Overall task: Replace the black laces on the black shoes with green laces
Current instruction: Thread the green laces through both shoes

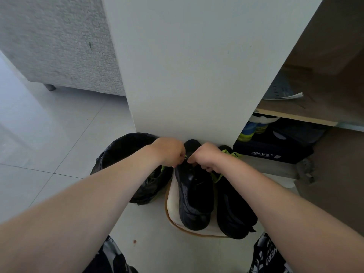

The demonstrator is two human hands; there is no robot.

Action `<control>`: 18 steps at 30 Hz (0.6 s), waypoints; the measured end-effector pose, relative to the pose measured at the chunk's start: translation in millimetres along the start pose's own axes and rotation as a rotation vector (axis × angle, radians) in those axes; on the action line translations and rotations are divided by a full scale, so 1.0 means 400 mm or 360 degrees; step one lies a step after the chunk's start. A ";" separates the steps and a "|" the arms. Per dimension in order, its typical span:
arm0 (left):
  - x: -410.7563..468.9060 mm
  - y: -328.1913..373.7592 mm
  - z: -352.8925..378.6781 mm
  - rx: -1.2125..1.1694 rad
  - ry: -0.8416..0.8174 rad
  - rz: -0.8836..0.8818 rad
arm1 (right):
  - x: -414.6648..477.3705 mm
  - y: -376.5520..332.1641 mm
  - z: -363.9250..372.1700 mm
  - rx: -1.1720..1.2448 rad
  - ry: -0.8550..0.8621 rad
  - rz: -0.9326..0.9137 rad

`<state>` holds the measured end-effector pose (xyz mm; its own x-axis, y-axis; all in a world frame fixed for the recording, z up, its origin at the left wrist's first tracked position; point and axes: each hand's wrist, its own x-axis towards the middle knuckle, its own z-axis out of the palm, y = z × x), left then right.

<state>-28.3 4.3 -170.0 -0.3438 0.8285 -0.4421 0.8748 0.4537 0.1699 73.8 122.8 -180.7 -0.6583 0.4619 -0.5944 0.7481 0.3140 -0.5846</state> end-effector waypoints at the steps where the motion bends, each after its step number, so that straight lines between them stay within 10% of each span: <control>1: 0.001 0.004 -0.005 0.0110 0.0028 0.0038 | 0.002 0.001 -0.001 -0.0006 -0.0001 -0.0006; 9: 0.023 0.022 -0.009 0.0580 0.0016 0.0024 | 0.004 -0.004 -0.006 -0.0051 -0.0050 -0.0003; 18: 0.020 -0.004 -0.003 0.0026 0.0249 0.0055 | 0.008 -0.003 -0.010 -0.0152 -0.0036 -0.0095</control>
<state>-33.0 10.7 -172.9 -0.3611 0.8851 -0.2935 0.8920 0.4196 0.1680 71.3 127.2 -179.9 -0.7028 0.4217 -0.5728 0.7113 0.4187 -0.5645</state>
